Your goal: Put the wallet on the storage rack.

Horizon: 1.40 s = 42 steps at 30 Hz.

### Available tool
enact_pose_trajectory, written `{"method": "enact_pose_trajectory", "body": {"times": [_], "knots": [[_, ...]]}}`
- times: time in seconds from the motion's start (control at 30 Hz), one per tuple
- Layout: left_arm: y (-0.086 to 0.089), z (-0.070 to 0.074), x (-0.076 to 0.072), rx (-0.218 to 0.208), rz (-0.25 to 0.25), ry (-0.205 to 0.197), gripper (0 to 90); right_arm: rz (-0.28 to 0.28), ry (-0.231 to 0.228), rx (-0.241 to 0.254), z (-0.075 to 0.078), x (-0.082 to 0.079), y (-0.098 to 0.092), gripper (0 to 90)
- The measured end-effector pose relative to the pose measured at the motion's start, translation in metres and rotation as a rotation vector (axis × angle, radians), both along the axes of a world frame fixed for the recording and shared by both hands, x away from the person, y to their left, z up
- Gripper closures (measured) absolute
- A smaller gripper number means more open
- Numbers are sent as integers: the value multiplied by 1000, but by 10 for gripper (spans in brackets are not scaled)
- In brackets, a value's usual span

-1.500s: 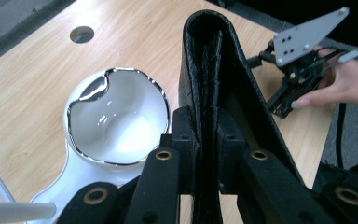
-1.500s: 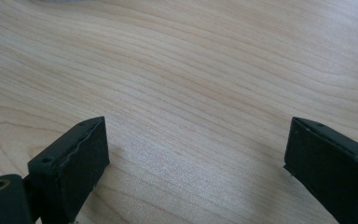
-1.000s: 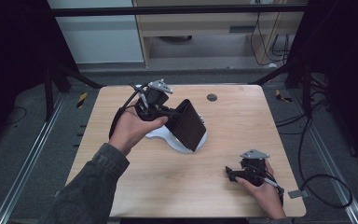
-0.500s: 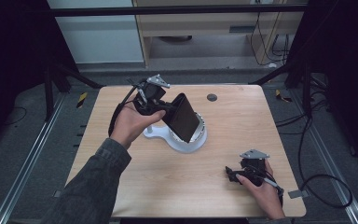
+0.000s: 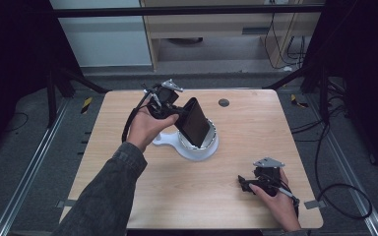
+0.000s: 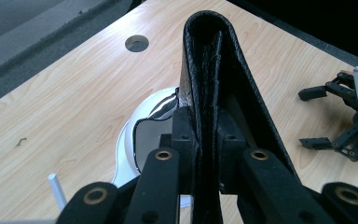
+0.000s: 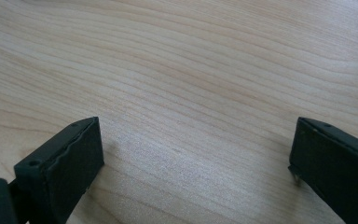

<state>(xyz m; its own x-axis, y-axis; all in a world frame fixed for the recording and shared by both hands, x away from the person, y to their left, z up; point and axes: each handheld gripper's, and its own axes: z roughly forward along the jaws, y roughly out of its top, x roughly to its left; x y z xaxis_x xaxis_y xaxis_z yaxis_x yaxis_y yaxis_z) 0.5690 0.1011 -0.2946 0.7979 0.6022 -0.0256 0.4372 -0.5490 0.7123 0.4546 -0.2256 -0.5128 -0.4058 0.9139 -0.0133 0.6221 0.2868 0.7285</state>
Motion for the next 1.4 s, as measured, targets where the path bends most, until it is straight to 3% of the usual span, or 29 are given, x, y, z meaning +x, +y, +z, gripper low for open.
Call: {"method": "enact_pose_trajectory", "body": {"times": [0.2, 0.8, 0.93, 1.17, 1.4], "knots": [[-8, -14, 7, 9, 0, 26, 813, -2, 1, 3, 0, 0, 0, 29], [-7, -22, 24, -20, 16, 73, 798, -1, 1, 3, 0, 0, 0, 29], [-7, -22, 24, -15, 31, 59, 774, -1, 1, 3, 0, 0, 0, 29], [-4, -15, 18, -25, 64, -11, 698, -1, 1, 3, 0, 0, 0, 29], [1, -7, 15, -34, 84, -46, 742, -2, 3, 5, 0, 0, 0, 23]]}}
